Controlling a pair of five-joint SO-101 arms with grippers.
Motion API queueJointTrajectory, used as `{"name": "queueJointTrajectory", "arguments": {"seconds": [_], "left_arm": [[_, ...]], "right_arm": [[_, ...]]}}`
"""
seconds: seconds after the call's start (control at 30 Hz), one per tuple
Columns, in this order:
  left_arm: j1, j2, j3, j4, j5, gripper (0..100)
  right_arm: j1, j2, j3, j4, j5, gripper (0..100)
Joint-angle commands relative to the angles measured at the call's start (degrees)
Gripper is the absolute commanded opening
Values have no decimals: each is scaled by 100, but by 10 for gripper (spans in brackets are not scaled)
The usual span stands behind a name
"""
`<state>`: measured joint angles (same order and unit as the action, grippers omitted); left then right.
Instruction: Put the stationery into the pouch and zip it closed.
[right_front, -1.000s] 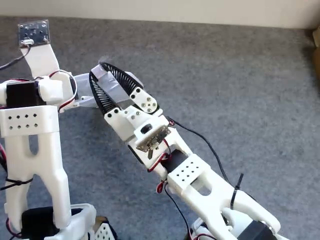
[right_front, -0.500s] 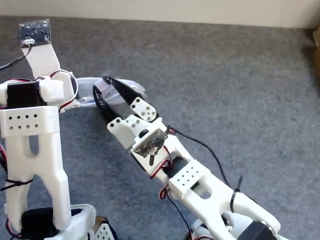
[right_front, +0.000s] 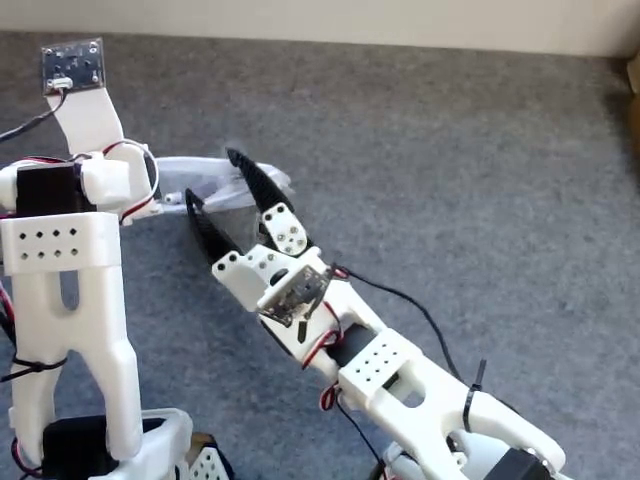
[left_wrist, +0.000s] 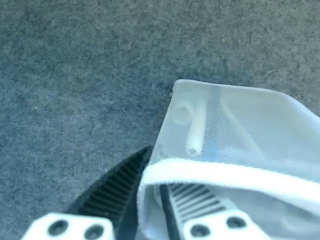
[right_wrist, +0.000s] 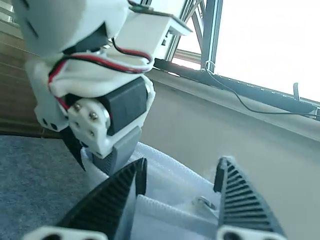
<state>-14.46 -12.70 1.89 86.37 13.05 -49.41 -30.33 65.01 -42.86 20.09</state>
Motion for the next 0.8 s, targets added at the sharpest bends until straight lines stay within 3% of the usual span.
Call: {"name": "queueJointTrajectory", "arguments": {"seconds": [0.0, 0.6, 0.77], "left_arm": [[-84, 119, 163, -70, 35, 7], [-84, 154, 171, -141, 35, 7], [-75, 154, 171, -141, 35, 7]], "right_arm": [[-189, -462, 189, 426, 44, 205], [-75, -5473, 1464, 5552, -9, 205], [620, -5807, 1534, 6123, -888, 205]]}}
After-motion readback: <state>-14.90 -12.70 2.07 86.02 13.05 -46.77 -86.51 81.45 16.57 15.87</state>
